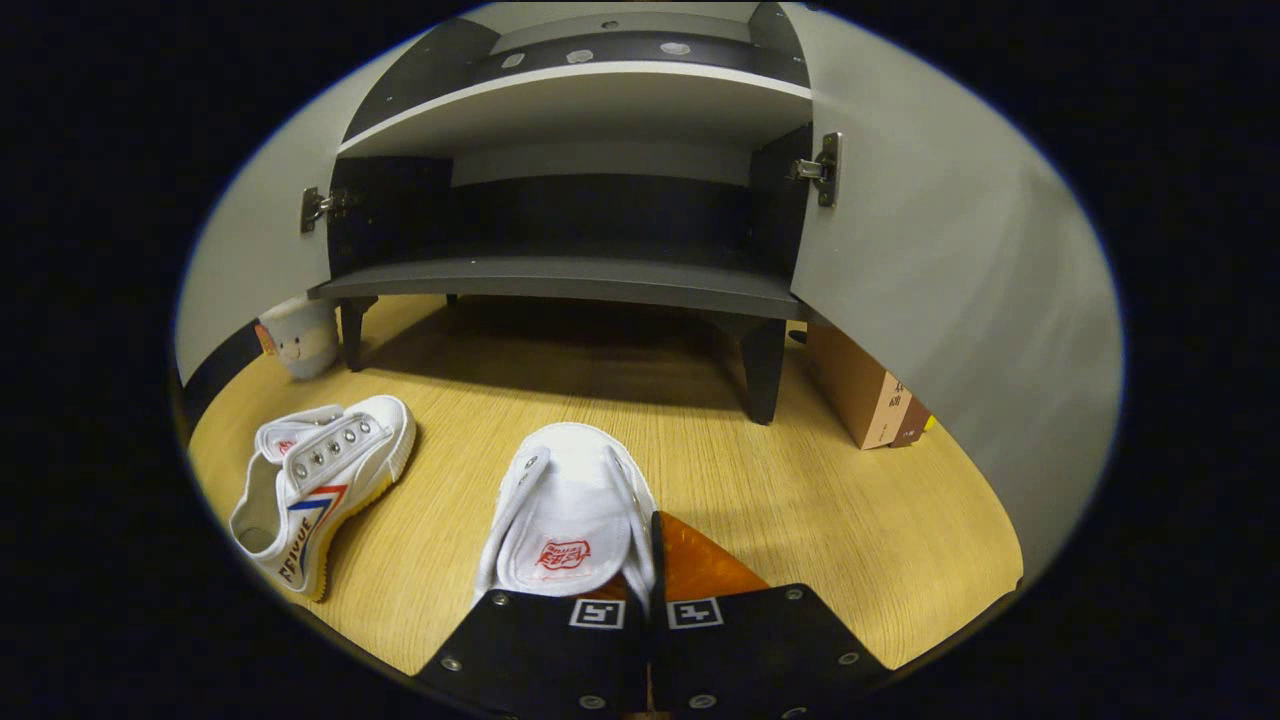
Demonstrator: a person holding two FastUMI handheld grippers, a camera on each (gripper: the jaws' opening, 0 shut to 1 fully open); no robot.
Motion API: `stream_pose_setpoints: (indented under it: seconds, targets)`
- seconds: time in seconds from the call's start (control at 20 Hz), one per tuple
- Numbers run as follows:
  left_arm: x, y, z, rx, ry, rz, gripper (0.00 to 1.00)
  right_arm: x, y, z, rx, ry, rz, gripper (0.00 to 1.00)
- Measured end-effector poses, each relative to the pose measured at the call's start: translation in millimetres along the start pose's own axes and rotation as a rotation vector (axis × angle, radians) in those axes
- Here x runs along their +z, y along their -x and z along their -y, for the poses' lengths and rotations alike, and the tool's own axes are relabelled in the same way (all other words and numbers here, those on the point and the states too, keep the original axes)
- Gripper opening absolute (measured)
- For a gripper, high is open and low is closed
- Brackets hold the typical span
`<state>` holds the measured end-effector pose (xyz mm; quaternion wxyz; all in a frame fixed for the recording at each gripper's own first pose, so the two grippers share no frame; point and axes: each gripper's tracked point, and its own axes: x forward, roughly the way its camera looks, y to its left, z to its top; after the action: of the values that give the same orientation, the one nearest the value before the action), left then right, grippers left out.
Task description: Grab one shoe with the right hand and put it into the shoe cabinet, grab the other shoe with the left hand and put it into the shoe cabinet; then close the right door with the right hand and the left door with the left hand.
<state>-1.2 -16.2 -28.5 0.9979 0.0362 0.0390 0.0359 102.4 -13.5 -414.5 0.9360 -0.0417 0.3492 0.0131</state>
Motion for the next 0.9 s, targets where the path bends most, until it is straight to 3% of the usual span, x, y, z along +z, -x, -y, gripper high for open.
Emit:
stream_pose_setpoints:
  seconds: [0.25,0.55,0.7,0.9]
  targets:
    - [0.4,-5.1,9.1,-0.04,0.013,0.02,0.96,59.6,55.9,-8.7,0.011,-0.024,0.123,0.01]
    - [3.2,-11.4,10.0,-0.092,0.039,0.049,0.96,197.6,136.3,-26.0,0.012,-0.054,0.298,0.01]
    - [2.2,-12.0,6.4,-0.098,0.042,0.057,0.94,275.6,143.1,-20.8,-0.029,-0.07,0.358,0.01]
    - [-2.8,-12.8,1.8,-0.098,0.058,0.049,0.94,360.6,117.3,-13.6,-0.073,-0.068,0.408,0.01]
